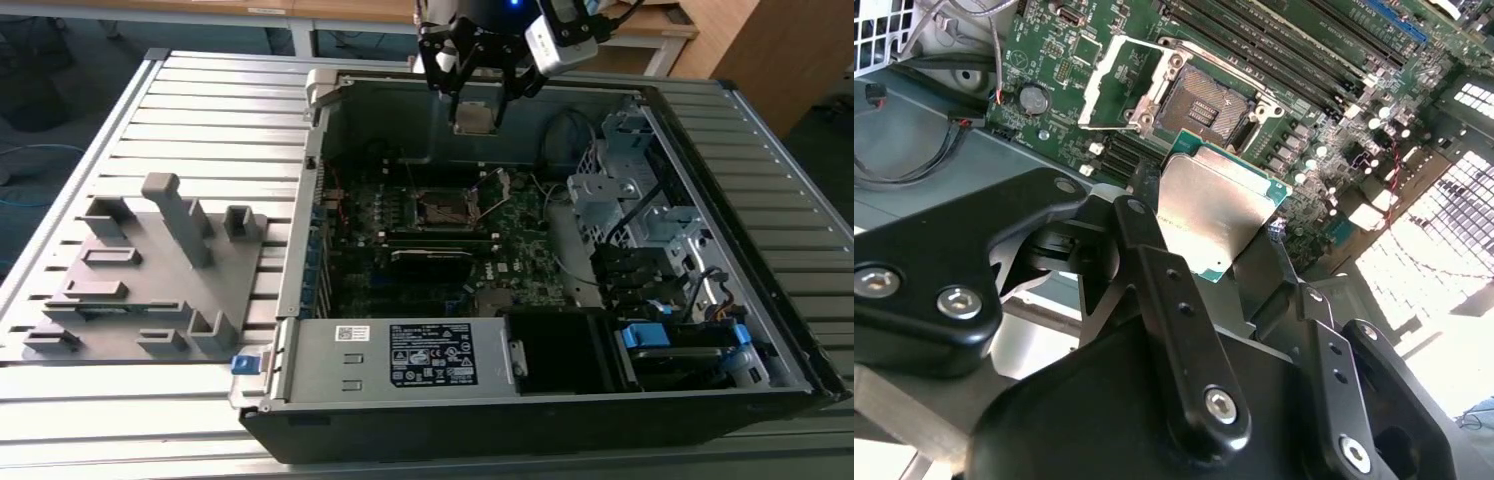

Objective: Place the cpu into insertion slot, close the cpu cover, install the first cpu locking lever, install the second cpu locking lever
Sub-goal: 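Place the cpu into insertion slot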

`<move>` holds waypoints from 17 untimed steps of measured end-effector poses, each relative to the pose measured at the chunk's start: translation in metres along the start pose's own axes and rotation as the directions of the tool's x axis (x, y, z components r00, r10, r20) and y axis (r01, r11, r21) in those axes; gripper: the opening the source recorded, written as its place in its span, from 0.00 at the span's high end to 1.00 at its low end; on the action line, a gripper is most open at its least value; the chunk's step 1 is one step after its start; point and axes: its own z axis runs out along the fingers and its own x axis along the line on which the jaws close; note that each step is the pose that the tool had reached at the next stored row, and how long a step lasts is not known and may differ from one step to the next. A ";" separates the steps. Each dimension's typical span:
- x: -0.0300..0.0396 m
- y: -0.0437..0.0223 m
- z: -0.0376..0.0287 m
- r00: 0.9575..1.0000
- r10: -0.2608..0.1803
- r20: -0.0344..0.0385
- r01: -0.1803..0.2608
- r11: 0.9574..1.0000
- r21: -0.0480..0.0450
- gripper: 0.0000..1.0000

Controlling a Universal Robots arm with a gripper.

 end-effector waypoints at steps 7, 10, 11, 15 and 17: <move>0.0000 -0.0001 0.0013 1.000 0.000 0.000 0.000 1.000 0.000 0.46; 0.0000 -0.0001 0.0014 1.000 0.000 0.000 0.000 1.000 0.000 0.46; 0.0000 -0.0001 0.0015 1.000 0.000 0.000 0.000 1.000 0.000 0.46; -0.0001 -0.0001 0.0020 1.000 0.000 0.000 0.000 1.000 0.000 0.46; -0.0001 -0.0002 0.0024 1.000 0.000 0.000 0.000 1.000 0.000 0.46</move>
